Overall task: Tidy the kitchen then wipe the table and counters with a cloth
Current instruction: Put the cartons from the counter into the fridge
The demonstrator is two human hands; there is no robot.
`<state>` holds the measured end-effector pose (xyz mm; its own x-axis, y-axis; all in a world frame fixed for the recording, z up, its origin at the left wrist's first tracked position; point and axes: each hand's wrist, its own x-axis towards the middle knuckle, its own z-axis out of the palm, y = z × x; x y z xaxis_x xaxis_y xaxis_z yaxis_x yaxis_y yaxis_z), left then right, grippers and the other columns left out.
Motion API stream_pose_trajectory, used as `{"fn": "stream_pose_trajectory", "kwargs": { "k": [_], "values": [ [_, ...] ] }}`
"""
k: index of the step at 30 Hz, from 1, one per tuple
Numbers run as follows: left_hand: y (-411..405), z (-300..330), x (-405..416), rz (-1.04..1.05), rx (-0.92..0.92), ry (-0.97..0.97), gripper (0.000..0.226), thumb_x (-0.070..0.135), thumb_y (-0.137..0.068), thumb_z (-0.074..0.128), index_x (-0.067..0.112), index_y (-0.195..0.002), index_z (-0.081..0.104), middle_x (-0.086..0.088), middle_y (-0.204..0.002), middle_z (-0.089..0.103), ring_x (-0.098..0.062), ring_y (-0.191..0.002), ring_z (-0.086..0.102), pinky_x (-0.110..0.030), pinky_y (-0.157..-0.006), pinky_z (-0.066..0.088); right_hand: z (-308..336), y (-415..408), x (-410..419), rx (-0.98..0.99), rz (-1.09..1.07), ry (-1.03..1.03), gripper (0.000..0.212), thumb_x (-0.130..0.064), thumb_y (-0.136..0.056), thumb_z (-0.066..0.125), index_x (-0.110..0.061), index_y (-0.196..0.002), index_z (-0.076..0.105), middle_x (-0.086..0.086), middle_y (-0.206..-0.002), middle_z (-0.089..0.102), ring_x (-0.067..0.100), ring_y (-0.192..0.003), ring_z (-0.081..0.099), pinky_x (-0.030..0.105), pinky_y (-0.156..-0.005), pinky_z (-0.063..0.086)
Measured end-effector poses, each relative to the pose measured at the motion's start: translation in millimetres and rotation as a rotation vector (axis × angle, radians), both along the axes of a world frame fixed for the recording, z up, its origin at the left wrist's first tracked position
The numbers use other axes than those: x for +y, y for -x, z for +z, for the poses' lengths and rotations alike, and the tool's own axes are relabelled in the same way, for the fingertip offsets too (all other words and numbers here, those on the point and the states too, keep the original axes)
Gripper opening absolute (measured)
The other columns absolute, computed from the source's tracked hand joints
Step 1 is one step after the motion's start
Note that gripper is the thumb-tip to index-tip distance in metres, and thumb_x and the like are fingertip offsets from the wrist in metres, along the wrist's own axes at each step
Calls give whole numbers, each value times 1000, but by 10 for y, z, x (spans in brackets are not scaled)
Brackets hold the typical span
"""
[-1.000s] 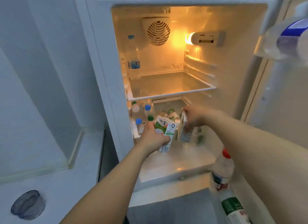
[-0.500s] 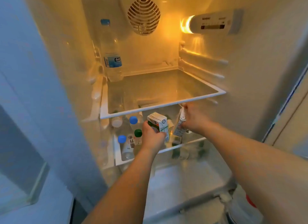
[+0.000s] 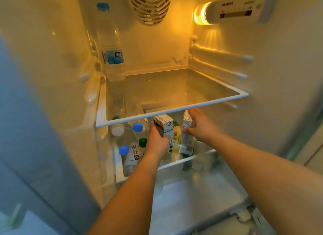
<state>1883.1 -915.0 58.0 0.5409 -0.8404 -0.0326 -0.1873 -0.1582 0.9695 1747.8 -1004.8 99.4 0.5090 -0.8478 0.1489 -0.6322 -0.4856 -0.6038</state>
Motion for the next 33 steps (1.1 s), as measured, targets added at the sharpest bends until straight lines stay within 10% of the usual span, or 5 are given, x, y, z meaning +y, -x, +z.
{"fn": "stream_pose_trajectory", "kwargs": {
  "k": [5,21,33],
  "values": [
    [133,40,306,40,-152,-53,54,14,-93,58,23,-140,34,0,-141,48,-24,-128,49,-44,-103,44,-12,149,366,-30,-54,63,99,-21,-75,80,-14,-152,18,0,-159,14,20,-146,17,37,-119,18],
    [616,710,2427,-57,-742,-37,41,22,-99,43,16,-139,37,-5,-142,42,-28,-125,45,-40,-96,43,545,830,2310,-11,22,153,61,-16,-80,68,-10,-136,44,10,-137,47,28,-128,43,39,-109,35],
    [1145,631,4858,410,-800,-387,56,30,-103,38,9,-152,21,-9,-158,23,-23,-144,24,-35,-115,23,460,871,4040,85,517,109,64,-24,-90,60,-9,-145,30,10,-149,34,31,-137,33,37,-109,29]
  ]
}}
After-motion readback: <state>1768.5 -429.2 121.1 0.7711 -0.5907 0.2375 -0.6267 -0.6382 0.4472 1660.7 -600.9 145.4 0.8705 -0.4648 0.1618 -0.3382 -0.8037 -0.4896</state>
